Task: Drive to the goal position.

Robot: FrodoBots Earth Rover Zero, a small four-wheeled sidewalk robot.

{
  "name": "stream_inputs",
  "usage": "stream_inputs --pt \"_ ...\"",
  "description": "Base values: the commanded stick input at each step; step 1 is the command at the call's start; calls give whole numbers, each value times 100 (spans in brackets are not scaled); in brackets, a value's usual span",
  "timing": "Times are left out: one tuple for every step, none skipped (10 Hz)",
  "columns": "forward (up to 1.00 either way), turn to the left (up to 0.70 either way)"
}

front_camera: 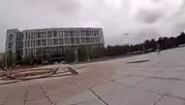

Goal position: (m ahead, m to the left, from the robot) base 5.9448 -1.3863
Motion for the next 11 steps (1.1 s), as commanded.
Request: stream_inputs --pt "70 -26" --pt "70 -33" --pt "70 -34" --pt "70 -34" --pt "70 -34" --pt "70 -34" --pt "70 -34" --pt "70 -34" --pt "70 -34" --pt "70 -23" --pt "70 -5"
